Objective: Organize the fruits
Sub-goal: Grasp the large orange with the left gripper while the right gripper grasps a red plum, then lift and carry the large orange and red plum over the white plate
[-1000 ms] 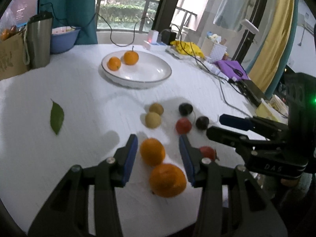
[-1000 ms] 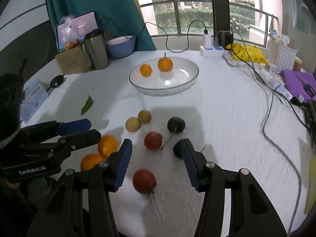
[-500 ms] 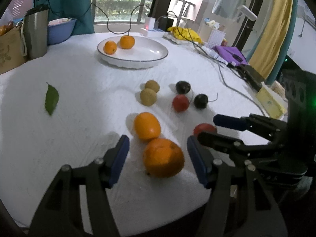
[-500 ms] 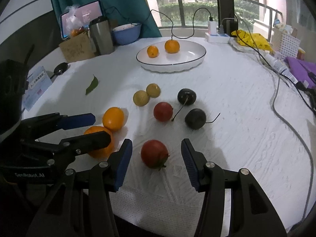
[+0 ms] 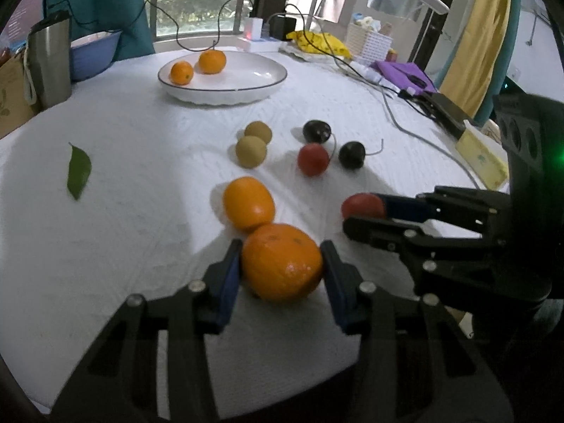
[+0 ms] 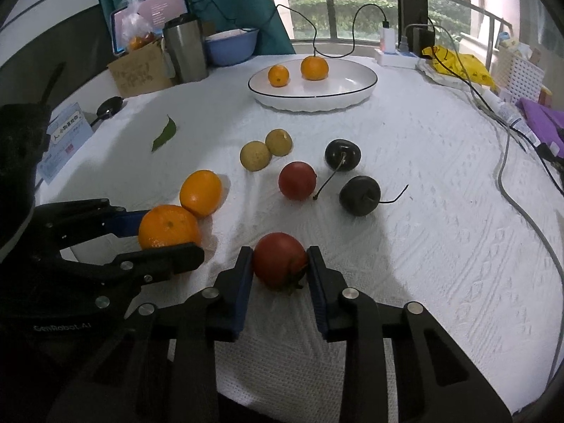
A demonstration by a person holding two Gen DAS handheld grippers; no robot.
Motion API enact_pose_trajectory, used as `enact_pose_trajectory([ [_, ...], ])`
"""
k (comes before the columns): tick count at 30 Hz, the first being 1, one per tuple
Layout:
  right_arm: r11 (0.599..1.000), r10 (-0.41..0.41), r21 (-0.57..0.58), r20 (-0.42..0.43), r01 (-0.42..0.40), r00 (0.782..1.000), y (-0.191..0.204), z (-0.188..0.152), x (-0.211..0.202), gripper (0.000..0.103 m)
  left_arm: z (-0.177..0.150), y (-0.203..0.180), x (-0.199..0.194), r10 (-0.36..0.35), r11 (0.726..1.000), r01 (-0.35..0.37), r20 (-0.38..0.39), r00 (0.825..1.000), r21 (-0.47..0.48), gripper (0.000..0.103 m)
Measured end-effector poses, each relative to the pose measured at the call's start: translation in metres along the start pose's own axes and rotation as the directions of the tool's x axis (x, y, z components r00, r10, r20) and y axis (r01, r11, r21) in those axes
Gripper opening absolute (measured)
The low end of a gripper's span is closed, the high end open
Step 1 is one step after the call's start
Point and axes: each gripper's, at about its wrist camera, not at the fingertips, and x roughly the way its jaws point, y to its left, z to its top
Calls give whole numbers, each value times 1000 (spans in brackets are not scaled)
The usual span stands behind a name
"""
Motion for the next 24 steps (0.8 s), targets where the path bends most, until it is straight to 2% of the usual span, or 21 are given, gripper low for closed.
enact_pose_trajectory([
  [11, 1000, 1, -4, 22, -1, 1000, -4, 12, -8, 32, 9, -5, -8, -25, 999, 24, 30, 999, 23, 44],
  [24, 1000, -15, -9, 63, 16, 998, -14, 45, -15, 32, 43, 8, -18, -18, 1000, 18, 94, 995, 4, 44],
])
